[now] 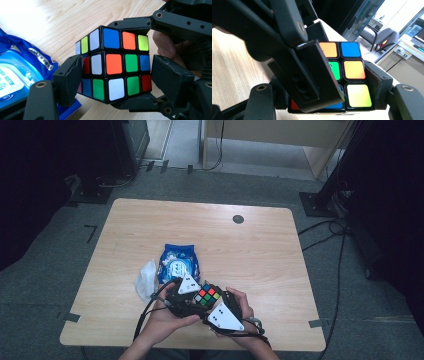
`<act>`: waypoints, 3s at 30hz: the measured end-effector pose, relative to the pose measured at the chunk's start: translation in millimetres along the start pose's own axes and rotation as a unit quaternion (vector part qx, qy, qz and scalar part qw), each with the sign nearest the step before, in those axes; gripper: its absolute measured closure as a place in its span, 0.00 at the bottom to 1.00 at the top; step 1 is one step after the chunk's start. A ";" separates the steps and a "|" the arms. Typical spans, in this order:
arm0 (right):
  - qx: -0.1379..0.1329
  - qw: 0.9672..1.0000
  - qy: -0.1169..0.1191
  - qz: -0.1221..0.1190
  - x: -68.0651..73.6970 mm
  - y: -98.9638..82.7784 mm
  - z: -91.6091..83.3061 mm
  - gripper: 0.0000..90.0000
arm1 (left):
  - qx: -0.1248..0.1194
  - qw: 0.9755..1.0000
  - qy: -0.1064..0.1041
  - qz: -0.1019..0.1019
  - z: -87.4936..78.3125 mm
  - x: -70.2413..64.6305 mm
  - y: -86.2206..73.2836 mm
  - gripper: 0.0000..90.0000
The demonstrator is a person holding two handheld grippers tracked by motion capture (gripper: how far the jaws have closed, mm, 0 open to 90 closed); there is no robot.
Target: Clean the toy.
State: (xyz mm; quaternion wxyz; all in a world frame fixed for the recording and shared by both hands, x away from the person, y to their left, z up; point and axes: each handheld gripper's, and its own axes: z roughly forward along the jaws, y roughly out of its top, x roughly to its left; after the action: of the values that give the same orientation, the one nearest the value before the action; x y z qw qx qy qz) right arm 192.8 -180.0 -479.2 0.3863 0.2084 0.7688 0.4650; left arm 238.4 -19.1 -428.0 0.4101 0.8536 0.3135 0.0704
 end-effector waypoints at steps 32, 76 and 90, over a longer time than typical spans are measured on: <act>-0.020 0.999 0.003 -0.027 12.9 7.4 -1.7 0.38 | 0.006 0.995 -0.080 -0.050 12.3 11.6 -7.1 0.38; 0.012 1.000 0.002 -0.008 -2.2 -3.5 2.4 0.38 | -0.075 0.992 -0.044 -0.088 -45.9 60.2 -4.1 0.31; 0.016 1.000 -0.003 0.001 -8.5 -6.7 2.6 0.38 | 0.066 0.976 0.182 -0.100 -48.8 142.2 -54.6 0.44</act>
State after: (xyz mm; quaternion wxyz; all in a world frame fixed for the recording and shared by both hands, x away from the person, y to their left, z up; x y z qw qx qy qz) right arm 200.3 -187.6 -482.3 0.3846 0.2163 0.7751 0.4522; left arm 306.8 122.8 -456.2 0.2938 0.8162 0.4703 0.1620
